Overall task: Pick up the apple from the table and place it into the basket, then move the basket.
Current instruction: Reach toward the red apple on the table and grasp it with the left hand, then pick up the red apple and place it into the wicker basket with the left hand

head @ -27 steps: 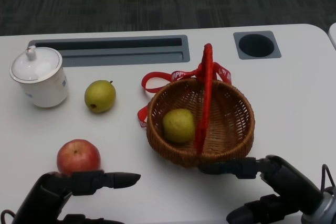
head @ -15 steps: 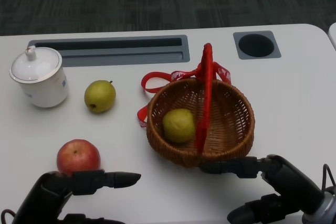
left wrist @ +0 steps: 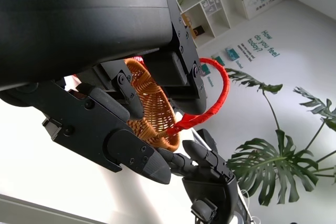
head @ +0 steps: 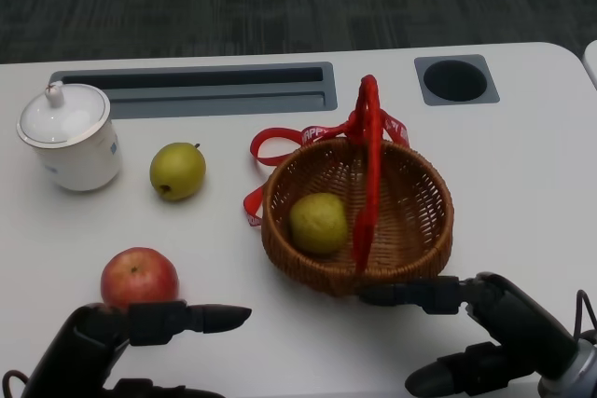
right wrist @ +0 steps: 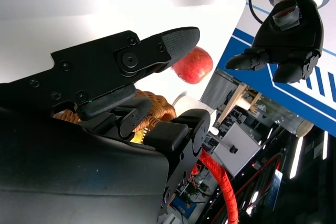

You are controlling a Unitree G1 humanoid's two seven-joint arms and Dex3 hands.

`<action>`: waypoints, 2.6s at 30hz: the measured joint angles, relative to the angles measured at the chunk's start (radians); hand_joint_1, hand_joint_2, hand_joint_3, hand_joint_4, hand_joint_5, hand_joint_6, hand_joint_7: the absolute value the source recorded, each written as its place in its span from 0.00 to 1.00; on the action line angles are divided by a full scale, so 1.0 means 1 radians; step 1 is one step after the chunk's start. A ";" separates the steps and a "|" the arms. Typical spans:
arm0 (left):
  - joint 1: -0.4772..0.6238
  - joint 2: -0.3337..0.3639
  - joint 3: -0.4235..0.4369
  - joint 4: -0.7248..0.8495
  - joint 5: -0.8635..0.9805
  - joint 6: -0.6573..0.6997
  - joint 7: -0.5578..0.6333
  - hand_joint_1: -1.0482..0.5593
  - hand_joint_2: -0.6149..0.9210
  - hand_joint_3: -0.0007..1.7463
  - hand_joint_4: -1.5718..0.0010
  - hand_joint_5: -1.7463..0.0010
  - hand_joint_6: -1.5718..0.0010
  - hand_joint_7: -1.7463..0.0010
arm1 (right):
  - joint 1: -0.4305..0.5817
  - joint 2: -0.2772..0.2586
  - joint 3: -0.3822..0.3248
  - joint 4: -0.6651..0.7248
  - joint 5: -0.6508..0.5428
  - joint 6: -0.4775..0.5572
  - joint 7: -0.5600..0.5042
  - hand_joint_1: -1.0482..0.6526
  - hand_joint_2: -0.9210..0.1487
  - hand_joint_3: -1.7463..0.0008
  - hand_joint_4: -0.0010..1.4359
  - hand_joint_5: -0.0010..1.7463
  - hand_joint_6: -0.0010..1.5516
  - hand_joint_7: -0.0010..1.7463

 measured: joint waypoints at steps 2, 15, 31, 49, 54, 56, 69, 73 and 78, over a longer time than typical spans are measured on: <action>-0.001 0.000 0.000 0.000 -0.001 0.000 0.000 0.43 0.87 0.00 0.35 1.00 0.41 1.00 | 0.000 0.000 -0.003 0.000 0.000 -0.001 0.000 0.27 0.06 1.00 0.49 0.00 0.41 0.00; 0.003 0.001 0.023 -0.011 0.051 -0.010 0.020 0.35 0.86 0.00 0.45 1.00 0.48 1.00 | 0.003 0.010 -0.007 -0.003 -0.006 -0.003 -0.004 0.28 0.07 1.00 0.50 0.00 0.41 0.00; -0.078 0.081 0.240 0.034 0.701 0.008 0.453 0.04 0.82 0.00 0.93 1.00 0.91 1.00 | -0.001 0.009 -0.007 -0.003 -0.004 0.010 0.006 0.27 0.06 1.00 0.50 0.00 0.41 0.00; -0.407 0.165 -0.025 0.681 0.847 0.134 0.818 0.16 0.81 0.00 0.79 0.97 0.81 0.98 | 0.007 0.005 -0.009 -0.006 0.003 0.008 0.008 0.27 0.06 1.00 0.50 0.00 0.41 0.00; -0.483 0.133 -0.076 0.837 0.818 0.124 0.877 0.21 0.81 0.00 0.76 0.98 0.78 0.99 | 0.010 0.000 -0.010 -0.007 0.003 0.007 0.008 0.27 0.05 1.00 0.50 0.00 0.42 0.00; -0.500 0.121 -0.093 0.869 0.809 0.123 0.890 0.24 0.80 0.00 0.75 0.98 0.78 0.99 | 0.012 -0.001 -0.010 -0.008 0.003 0.007 0.009 0.27 0.05 1.00 0.50 0.00 0.42 0.00; -0.555 0.051 -0.105 0.963 0.670 0.151 0.903 0.58 0.84 0.01 0.47 0.94 0.51 0.96 | 0.030 -0.005 -0.010 -0.026 0.004 0.006 0.008 0.27 0.05 1.00 0.50 0.00 0.42 0.00; -0.540 0.019 -0.090 0.965 0.625 0.140 0.957 0.71 0.92 0.01 0.28 0.94 0.35 0.96 | 0.034 -0.006 -0.010 -0.029 0.002 0.005 0.003 0.27 0.05 1.00 0.50 0.00 0.42 0.00; -0.512 0.002 -0.080 0.939 0.597 0.108 0.992 0.69 0.95 0.01 0.26 0.96 0.32 0.97 | 0.039 -0.006 -0.010 -0.030 0.003 0.004 0.003 0.27 0.05 1.00 0.50 0.00 0.42 0.00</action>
